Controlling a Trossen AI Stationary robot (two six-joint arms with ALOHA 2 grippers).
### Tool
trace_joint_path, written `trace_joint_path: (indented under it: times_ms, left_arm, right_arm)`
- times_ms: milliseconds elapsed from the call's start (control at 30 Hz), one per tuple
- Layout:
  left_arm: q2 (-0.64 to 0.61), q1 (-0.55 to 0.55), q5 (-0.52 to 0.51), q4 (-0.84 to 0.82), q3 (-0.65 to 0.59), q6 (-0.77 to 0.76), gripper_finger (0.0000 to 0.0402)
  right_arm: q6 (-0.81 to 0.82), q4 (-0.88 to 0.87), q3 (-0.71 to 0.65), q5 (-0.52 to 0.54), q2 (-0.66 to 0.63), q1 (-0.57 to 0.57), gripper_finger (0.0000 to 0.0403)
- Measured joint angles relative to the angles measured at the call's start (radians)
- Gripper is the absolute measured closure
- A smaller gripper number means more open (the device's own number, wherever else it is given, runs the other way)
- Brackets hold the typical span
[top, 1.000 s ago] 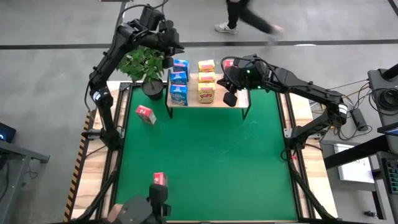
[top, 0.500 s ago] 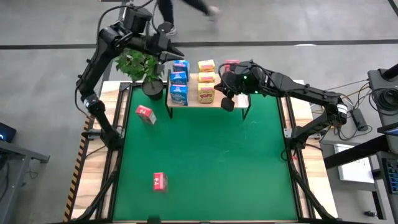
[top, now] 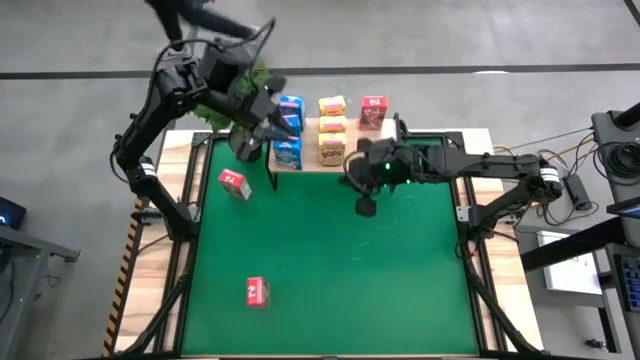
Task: Stack cereal on shelf
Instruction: Put the bottom red cereal box on the shelf
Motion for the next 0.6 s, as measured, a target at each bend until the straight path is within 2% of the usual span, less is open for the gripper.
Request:
trace_joint_path:
  times_ms: [67, 167, 333, 500, 600]
  left_arm:
    - [-0.01, -0.04, -0.049, 0.004, -0.023, -0.054, 0.0368]
    - [-0.029, -0.114, -0.202, 0.038, -0.089, -0.153, 0.0389]
    - [-0.083, -0.268, -0.378, 0.114, -0.262, -0.335, 0.0399]
    - [-0.165, -0.469, -0.705, 0.194, -0.459, -0.57, 0.0401]
    - [-0.191, -0.608, -0.838, 0.198, -0.55, -0.744, 0.0401]
  right_arm:
    - [0.006, 0.001, -0.03, 0.0, -0.004, 0.033, 0.0394]
    - [0.025, 0.009, -0.073, 0.0, -0.011, 0.083, 0.0394]
    - [0.044, 0.022, -0.146, 0.0, -0.029, 0.169, 0.0394]
    - [0.079, 0.071, -0.208, 0.001, -0.042, 0.262, 0.0394]
    - [0.078, 0.088, -0.229, 0.001, -0.043, 0.315, 0.0394]
